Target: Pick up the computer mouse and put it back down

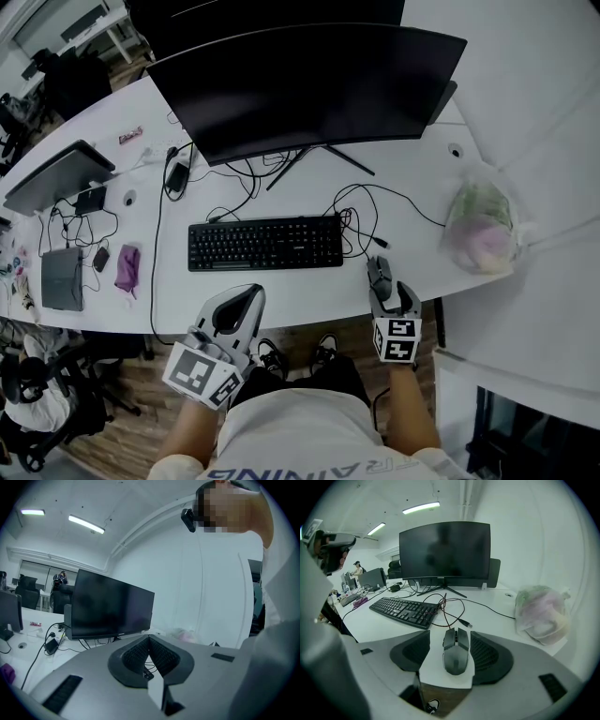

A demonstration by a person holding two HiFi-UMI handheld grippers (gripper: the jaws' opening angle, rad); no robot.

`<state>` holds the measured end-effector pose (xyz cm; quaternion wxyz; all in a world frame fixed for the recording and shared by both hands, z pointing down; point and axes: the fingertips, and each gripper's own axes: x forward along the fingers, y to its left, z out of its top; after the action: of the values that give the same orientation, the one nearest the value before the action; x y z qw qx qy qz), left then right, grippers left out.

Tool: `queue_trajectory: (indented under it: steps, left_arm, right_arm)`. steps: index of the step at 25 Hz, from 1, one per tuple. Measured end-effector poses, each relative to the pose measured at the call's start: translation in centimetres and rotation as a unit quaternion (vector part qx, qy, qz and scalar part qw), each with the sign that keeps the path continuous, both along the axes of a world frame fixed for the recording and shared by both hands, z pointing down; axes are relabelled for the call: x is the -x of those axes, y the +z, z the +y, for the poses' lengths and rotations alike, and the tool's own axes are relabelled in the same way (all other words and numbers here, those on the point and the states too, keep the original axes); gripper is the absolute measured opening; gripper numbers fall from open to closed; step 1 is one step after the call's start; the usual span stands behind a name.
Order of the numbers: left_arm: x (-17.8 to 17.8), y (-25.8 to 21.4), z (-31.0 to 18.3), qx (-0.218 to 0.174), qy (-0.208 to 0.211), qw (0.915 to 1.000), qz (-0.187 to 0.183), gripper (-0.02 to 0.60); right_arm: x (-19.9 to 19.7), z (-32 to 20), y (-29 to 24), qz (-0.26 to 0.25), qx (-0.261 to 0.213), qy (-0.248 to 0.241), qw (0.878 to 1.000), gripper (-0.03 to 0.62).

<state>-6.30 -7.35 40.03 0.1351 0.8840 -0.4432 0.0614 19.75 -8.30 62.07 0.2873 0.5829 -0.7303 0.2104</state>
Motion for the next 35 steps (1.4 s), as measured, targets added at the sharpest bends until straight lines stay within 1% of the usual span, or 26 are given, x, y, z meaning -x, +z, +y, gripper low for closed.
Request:
queue_trajectory:
  steps: [14,18,22,28,33,35]
  left_arm:
    - [0.1,-0.4,0.1,-0.007,0.002,1.0000,0.005,0.008]
    - [0.1,-0.5,0.3,-0.010,0.002,0.9999,0.007,0.008]
    - [0.0,-1.1,0.2,-0.021,0.003,0.9997,0.012,0.008]
    - [0.1,-2.7,0.4,-0.041,0.006,0.9988,0.025,0.008]
    - [0.0,-4.4,0.6,-0.063,0.013,0.9973,0.035,0.008]
    - [0.0,-4.9,0.7,-0.070,0.016,0.9966,0.039,0.008]
  right_arm:
    - [0.0,0.1,-0.8,0.002,-0.007,0.000,1.000,0.279]
    - [0.2,0.0,-1.5,0.001,-0.015,-0.002,1.000,0.279]
    - [0.3,-0.4,-3.6,-0.001,-0.039,-0.002,0.999,0.275]
    - [0.9,-0.6,-8.3,-0.001,-0.081,-0.008,0.997,0.258]
    - [1.8,-0.1,-12.6,-0.007,-0.122,-0.014,0.992,0.228]
    - [2.2,0.3,-14.2,-0.007,-0.140,-0.017,0.990,0.204]
